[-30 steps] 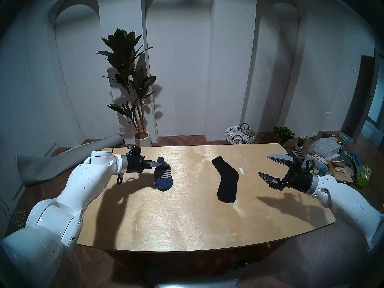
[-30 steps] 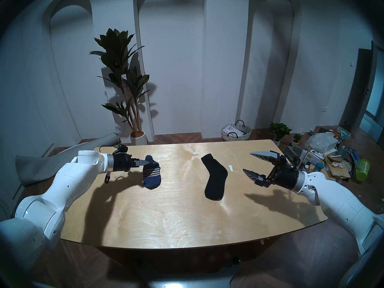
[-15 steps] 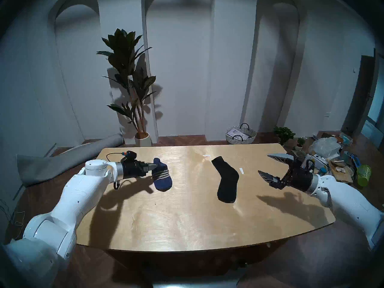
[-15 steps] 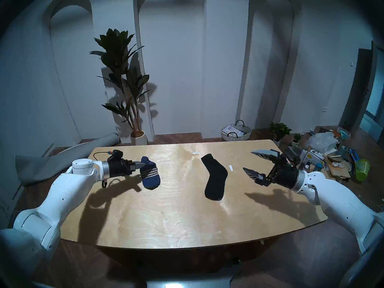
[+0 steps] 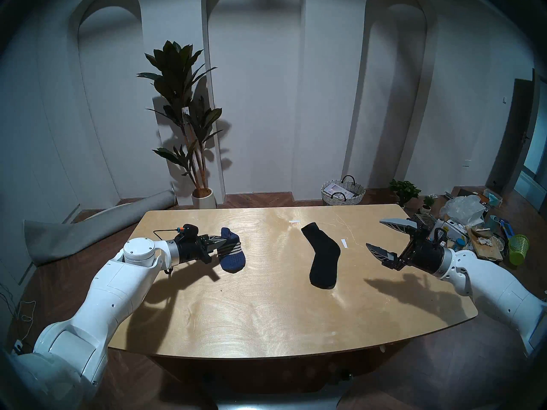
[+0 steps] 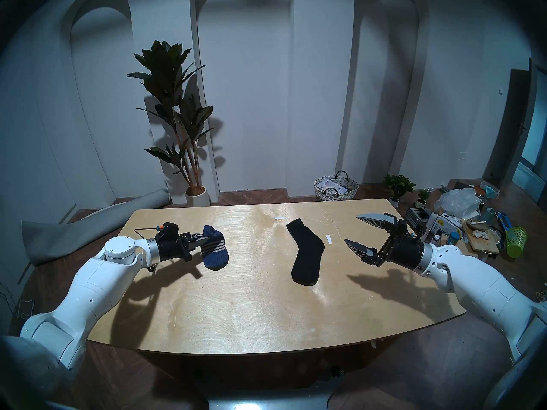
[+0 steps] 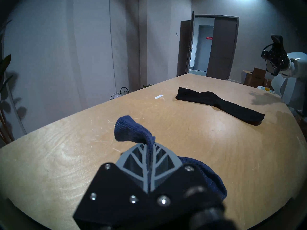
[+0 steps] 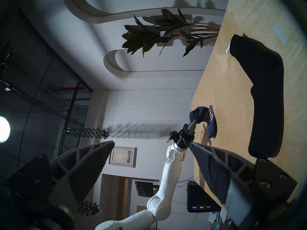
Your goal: Fold socks in half once and place them neatly on the table
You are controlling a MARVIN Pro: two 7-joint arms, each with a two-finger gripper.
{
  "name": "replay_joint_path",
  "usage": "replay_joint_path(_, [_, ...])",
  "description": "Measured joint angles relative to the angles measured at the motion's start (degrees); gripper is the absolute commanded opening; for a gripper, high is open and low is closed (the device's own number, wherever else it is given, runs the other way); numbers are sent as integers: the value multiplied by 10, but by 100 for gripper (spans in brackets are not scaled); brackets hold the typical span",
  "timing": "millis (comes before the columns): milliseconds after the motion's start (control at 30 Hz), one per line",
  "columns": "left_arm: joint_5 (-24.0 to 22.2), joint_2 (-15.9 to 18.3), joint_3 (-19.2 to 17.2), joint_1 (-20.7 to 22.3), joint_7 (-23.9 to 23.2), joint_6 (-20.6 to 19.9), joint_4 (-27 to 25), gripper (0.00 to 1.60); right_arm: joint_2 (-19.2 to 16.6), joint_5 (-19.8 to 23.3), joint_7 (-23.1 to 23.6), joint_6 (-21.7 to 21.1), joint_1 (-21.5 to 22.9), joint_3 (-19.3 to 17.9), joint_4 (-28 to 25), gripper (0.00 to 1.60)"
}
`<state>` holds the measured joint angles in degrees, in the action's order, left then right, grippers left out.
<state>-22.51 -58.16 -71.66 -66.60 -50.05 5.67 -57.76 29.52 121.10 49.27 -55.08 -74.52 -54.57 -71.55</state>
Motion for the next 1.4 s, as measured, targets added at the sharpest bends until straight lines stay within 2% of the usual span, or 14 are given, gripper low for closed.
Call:
replay_joint_path(233, [31, 12, -10, -33, 20, 71, -43, 0, 0, 6, 0, 0, 0, 7, 0, 160])
replay_joint_path(600, [106, 28, -16, -69, 62, 173, -67, 0, 0, 13, 0, 0, 1, 14, 0, 160])
replay_joint_path(667, [112, 29, -15, -70, 65, 181, -69, 0, 0, 14, 0, 0, 1, 14, 0, 160])
replay_joint_path(1100, [237, 37, 14, -91, 104, 311, -75, 0, -1, 23, 0, 0, 0, 20, 2, 160])
replay_joint_path(1133, [247, 38, 16, -92, 107, 320, -74, 17, -1, 24, 0, 0, 0, 21, 2, 160])
replay_joint_path(1167, [256, 38, 19, -92, 111, 331, -73, 61, -1, 25, 0, 0, 0, 21, 2, 160])
replay_joint_path(1233, [271, 39, 20, -91, 117, 346, -71, 65, -1, 26, 0, 0, 0, 22, 3, 160])
replay_joint_path(1267, [277, 39, 21, -91, 120, 353, -70, 73, -1, 27, 0, 0, 0, 23, 3, 160])
replay_joint_path(1300, [294, 39, 21, -91, 129, 372, -65, 144, -1, 29, 1, 0, 0, 24, 5, 160])
replay_joint_path(1367, [305, 39, 20, -90, 135, 384, -61, 144, -2, 30, 1, 0, 0, 25, 6, 160])
replay_joint_path(1400, [312, 39, 20, -90, 140, 393, -58, 160, -2, 31, 1, 0, 0, 25, 6, 160])
